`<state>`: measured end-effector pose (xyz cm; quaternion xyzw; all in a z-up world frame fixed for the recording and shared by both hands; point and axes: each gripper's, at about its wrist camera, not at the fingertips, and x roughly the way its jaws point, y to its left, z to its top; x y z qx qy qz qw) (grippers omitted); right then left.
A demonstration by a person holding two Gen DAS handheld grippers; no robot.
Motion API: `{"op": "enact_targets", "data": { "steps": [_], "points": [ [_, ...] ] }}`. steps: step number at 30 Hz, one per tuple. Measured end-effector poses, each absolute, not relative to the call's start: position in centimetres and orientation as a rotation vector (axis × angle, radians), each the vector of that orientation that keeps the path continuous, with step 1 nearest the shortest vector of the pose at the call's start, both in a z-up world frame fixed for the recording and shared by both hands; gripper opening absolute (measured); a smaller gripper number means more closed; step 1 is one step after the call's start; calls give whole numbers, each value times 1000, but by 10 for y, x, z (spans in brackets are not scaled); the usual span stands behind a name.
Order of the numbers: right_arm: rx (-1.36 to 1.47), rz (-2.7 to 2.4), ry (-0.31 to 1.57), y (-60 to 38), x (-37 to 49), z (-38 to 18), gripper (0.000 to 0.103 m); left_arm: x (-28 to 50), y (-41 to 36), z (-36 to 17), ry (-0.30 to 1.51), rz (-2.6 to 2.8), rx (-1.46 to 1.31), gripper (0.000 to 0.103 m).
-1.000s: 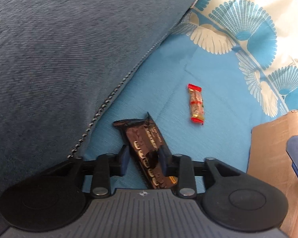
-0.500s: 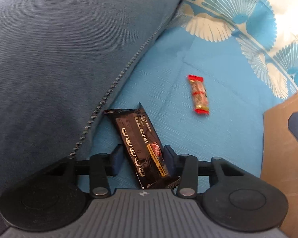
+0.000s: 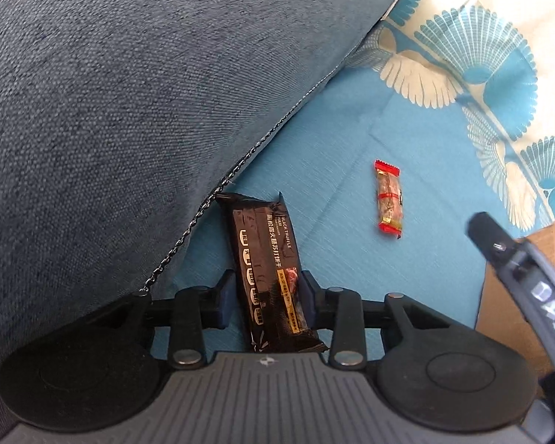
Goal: Organize snacks
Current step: 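Grasp the dark chocolate bar with the left tool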
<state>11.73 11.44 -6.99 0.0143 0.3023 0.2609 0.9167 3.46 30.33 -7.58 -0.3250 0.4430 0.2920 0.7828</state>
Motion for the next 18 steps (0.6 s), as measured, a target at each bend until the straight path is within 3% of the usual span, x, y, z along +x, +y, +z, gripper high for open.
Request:
{"op": "enact_targets", "data": {
  "steps": [18],
  "points": [
    [-71,546,770,171,148,-130,55,39,307,-78,958,628,-715,40]
  ]
}}
